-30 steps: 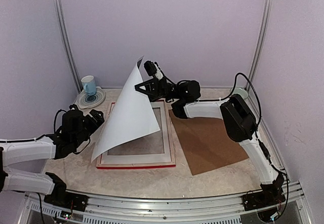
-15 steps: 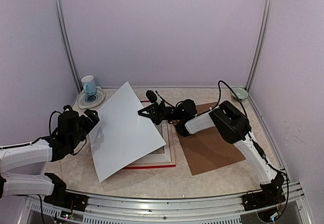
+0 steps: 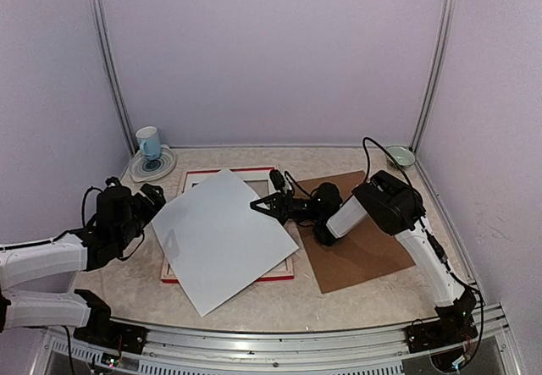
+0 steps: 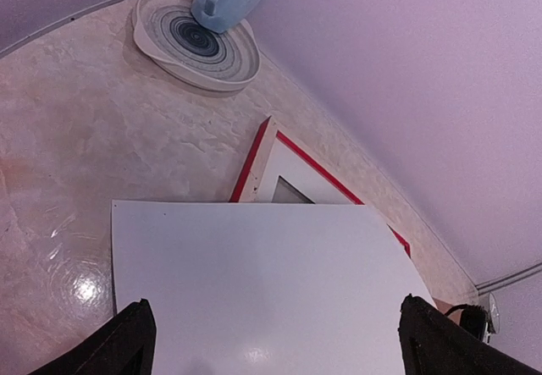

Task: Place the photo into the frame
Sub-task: Place the photo on the mat board.

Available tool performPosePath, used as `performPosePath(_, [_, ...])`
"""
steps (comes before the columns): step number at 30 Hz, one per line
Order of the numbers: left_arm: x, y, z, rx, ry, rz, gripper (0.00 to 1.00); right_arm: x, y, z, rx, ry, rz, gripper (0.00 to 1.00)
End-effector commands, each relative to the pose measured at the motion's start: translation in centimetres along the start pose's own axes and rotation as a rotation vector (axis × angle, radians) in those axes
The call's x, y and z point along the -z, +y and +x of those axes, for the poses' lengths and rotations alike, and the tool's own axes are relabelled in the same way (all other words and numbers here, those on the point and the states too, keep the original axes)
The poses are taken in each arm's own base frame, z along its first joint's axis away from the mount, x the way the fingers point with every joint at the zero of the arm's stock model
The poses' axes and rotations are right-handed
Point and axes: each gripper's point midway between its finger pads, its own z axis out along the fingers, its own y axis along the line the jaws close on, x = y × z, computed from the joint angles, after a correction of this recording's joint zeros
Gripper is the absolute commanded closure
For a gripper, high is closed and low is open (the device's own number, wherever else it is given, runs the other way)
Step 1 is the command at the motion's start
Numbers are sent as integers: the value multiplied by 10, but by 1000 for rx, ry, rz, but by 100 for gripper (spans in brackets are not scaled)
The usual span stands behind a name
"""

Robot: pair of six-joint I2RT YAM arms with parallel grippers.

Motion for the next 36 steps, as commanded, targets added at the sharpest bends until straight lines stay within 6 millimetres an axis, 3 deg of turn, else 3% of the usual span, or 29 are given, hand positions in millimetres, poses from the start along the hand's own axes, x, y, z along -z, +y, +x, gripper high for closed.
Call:
performPosePath(1, [-1,7,5,5,13,-5,1,6,23,-13,116,-93,-10,93])
performPosePath(6, [-2,7,8,10,21,0,1,8,18,-14,60,-115,10,98])
performPosePath(19, [-3,7,12,20,32,7,1,9,41,-29,-13,-177,145,100])
performPosePath(30, [-2,9,13,22,34,6,1,27,10,-35,-42,-316,315,100])
performPosePath(36, [-2,10,14,23,37,4,1,37,3,-38,-42,-396,391,100])
